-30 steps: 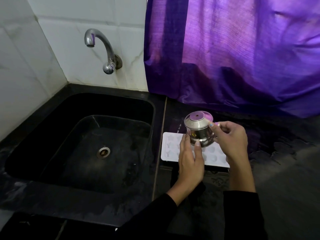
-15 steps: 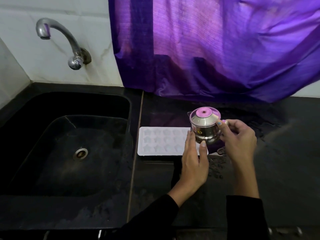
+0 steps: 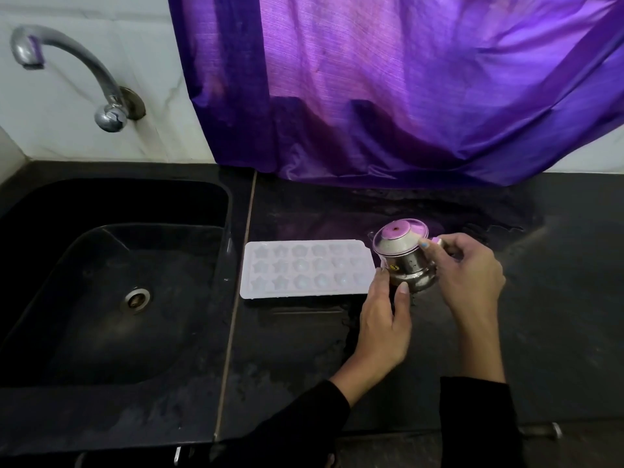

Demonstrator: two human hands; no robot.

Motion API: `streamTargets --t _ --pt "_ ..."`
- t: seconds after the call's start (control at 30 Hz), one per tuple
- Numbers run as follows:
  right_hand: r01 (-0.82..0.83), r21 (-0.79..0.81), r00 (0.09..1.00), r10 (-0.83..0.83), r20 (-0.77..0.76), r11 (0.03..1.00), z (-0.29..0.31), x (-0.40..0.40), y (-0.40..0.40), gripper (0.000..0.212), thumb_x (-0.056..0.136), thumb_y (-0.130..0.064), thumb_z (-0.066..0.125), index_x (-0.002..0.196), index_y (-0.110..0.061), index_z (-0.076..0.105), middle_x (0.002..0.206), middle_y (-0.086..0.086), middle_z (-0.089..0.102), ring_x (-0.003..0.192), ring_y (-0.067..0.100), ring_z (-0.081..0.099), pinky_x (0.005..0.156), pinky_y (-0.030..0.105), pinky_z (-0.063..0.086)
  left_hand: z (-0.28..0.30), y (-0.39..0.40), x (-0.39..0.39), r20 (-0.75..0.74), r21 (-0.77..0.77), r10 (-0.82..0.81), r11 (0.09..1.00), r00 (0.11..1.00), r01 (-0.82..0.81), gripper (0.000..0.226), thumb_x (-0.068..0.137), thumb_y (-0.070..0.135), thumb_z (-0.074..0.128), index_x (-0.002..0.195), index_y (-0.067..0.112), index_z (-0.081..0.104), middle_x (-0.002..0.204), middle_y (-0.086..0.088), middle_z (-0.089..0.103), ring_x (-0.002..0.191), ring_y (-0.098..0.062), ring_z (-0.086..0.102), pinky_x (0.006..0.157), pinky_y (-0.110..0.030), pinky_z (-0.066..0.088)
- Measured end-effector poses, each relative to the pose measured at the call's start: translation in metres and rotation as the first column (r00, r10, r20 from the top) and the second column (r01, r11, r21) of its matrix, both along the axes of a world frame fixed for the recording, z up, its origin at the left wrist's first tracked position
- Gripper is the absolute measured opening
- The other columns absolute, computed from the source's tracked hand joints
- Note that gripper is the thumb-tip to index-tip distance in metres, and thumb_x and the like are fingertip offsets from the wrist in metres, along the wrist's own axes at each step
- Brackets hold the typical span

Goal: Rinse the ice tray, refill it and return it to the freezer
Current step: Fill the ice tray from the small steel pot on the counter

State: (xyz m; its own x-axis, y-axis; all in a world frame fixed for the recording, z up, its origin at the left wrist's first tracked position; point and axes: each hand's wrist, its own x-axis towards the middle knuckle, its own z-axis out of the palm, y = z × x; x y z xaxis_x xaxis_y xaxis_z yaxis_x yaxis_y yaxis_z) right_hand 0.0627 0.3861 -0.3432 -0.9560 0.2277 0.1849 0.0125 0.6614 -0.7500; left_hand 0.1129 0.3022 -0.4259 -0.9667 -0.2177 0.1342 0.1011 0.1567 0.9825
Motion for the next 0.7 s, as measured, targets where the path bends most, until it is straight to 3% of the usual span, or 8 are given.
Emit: streamTargets --t 0.23,0.5,0.7 --pt "-0.01 0.03 1.0 0.01 0.015 0.999 -0.0026 -0.0035 0.001 0.024 0.084 -0.045 0.065 0.092 -0.022 0.068 0.076 -0.007 0.063 0.083 0.02 0.061 0.079 0.035 0.042 -0.0029 0.0048 -0.0017 0.004 -0.014 0.02 1.0 1.0 -0.02 0.045 0.1 0.027 0.037 0.143 0.017 0.037 0.139 0.012 0.045 0.125 0.013 0.037 0.104 -0.009 0.027" --pt "0.007 0.049 1.0 -0.008 0.03 0.999 -0.0019 -0.0048 0.0006 0.022 0.086 -0.041 0.065 0.094 -0.021 0.069 0.075 -0.007 0.059 0.078 0.015 0.052 0.073 0.029 0.033 -0.0047 0.0063 -0.0033 0.015 -0.029 0.023 0.999 1.0 -0.023 0.045 0.098 0.031 0.036 0.141 0.018 0.04 0.137 0.006 0.051 0.126 0.0 0.044 0.106 -0.019 0.033" --pt "0.011 0.056 1.0 -0.013 0.028 0.998 -0.0032 -0.0044 -0.0002 0.022 0.087 -0.04 0.064 0.095 -0.021 0.068 0.075 -0.007 0.059 0.077 0.015 0.053 0.073 0.029 0.035 -0.0054 0.0052 -0.0032 0.021 -0.048 0.022 0.999 1.0 -0.021 0.04 0.1 0.027 0.037 0.138 0.018 0.044 0.133 0.011 0.052 0.12 0.004 0.045 0.1 -0.01 0.032"
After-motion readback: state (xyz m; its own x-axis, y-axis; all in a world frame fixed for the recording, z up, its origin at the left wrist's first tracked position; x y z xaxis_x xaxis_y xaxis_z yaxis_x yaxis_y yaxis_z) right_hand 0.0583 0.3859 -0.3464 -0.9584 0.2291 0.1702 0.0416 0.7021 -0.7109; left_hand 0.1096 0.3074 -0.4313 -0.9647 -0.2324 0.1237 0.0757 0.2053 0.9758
